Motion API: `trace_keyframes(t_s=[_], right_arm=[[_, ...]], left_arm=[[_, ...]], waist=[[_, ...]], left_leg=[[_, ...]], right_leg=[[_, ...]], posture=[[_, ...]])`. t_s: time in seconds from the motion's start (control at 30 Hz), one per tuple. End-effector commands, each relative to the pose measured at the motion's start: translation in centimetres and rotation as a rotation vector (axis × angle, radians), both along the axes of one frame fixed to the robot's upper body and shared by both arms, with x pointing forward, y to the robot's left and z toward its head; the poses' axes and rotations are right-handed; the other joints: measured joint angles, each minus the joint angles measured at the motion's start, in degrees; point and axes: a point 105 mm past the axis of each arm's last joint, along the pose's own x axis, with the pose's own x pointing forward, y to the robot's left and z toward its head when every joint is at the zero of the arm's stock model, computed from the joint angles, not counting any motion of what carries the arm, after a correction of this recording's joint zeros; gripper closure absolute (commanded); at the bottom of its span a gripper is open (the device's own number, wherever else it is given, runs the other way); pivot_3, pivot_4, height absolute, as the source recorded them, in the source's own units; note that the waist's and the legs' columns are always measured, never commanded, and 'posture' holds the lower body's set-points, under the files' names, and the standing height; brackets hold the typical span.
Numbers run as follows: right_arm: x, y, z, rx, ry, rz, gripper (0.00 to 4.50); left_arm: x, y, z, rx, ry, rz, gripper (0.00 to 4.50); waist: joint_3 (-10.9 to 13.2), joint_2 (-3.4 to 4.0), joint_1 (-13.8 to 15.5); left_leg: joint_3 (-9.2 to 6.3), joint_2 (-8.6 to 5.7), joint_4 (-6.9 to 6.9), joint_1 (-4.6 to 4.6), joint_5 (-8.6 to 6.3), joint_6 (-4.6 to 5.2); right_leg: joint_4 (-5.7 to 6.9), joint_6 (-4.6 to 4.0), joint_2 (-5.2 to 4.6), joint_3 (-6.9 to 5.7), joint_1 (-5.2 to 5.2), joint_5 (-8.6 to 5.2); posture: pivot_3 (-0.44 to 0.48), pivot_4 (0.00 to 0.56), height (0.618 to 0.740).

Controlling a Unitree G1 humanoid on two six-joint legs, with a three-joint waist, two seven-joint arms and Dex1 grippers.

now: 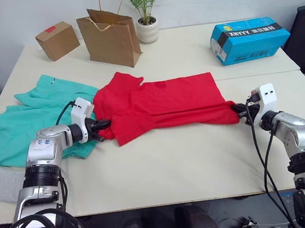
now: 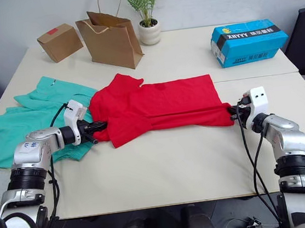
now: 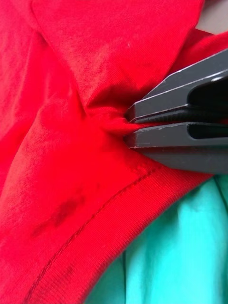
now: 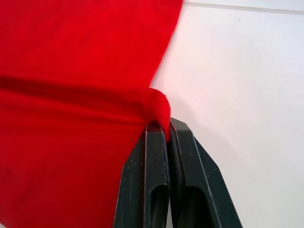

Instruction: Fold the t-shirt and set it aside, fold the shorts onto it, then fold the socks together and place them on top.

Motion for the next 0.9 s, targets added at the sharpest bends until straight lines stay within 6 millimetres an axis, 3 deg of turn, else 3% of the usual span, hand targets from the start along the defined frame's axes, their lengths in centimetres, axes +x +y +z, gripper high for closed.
trace_keyframes(t_s=[0.03,0.13,0.17,0.23,0.3,0.43,0.53,0.6,0.73,0.9], right_arm=[[-0.4,0.8,2.3,-0.008,-0.095,0.063,4.46],[-1.6,1.2,2.2,-0.055,-0.086,0.133,4.46],[-1.8,1.2,2.2,-0.068,-0.086,0.144,4.04],[-2.6,1.0,2.6,-0.095,-0.098,0.177,3.53],[-3.9,0.6,3.1,-0.145,-0.104,0.233,2.84],[-5.7,-0.5,4.4,-0.252,-0.167,0.322,1.53],[-7.4,-0.3,6.0,-0.329,-0.286,0.451,0.55],[-8.3,0.5,6.7,-0.354,-0.345,0.530,0.00],[-9.1,2.4,6.3,-0.383,-0.365,0.647,0.00],[-9.0,3.6,5.7,-0.379,-0.365,0.682,0.00]], left_arm=[[-0.3,0.7,1.3,0.026,-0.109,-0.015,4.50],[-0.8,1.1,2.7,0.092,-0.238,-0.075,4.50],[-0.9,1.2,3.0,0.104,-0.269,-0.079,4.02],[-1.6,1.4,4.0,0.141,-0.334,-0.136,3.54],[-3.0,1.9,5.4,0.238,-0.435,-0.243,2.93],[-4.2,3.6,6.3,0.456,-0.533,-0.349,1.75],[-5.4,3.2,7.8,0.562,-0.668,-0.477,0.86],[-6.6,2.3,6.8,0.684,-0.692,-0.632,0.30],[-7.6,0.7,3.4,0.730,-0.652,-0.790,0.30],[-7.2,-2.1,-0.2,0.708,-0.607,-0.801,0.30]], waist=[[0.00,0.00,-0.01],[0.00,0.00,0.09],[0.00,0.00,0.14],[0.00,0.00,0.17],[0.00,0.00,0.18],[0.00,0.00,0.21],[0.00,0.00,0.23],[0.00,0.00,0.26],[-0.02,0.04,0.21],[-0.02,0.03,0.30]], left_leg=[[0.01,0.00,0.00,0.00,0.00,0.00],[0.01,0.01,-0.01,0.00,-0.01,-0.02],[0.01,0.01,-0.02,-0.01,-0.01,-0.02],[0.02,0.01,-0.02,-0.02,-0.02,-0.02],[0.03,0.00,-0.01,-0.03,-0.02,-0.01],[0.03,0.01,-0.10,0.01,-0.04,-0.03],[0.04,0.00,-0.11,0.03,-0.06,0.01],[0.04,0.00,-0.10,0.00,-0.06,0.02],[0.07,0.00,-0.16,0.03,-0.09,0.04],[0.06,0.01,-0.10,0.02,-0.09,0.06]], right_leg=[[0.01,0.00,0.00,0.02,-0.01,0.00],[0.00,0.00,0.01,0.03,-0.01,0.00],[-0.01,0.00,0.01,0.02,-0.03,0.00],[-0.03,0.00,0.00,0.03,-0.03,0.00],[-0.04,0.00,-0.01,0.03,-0.03,0.00],[-0.19,0.00,0.00,0.01,0.01,0.00],[-0.24,0.00,0.00,0.00,0.06,0.00],[-0.26,0.00,0.01,-0.02,0.05,0.00],[-0.33,0.00,0.02,-0.02,0.06,0.00],[-0.30,0.00,0.02,-0.01,0.06,0.00]], posture=[[0.000,0.150,0.740],[0.000,0.150,0.740],[0.000,0.150,0.740],[0.000,0.150,0.740],[0.000,0.150,0.740],[0.000,0.150,0.740],[0.000,0.150,0.740],[0.000,0.150,0.740],[0.000,0.150,0.740],[0.000,0.150,0.740]])
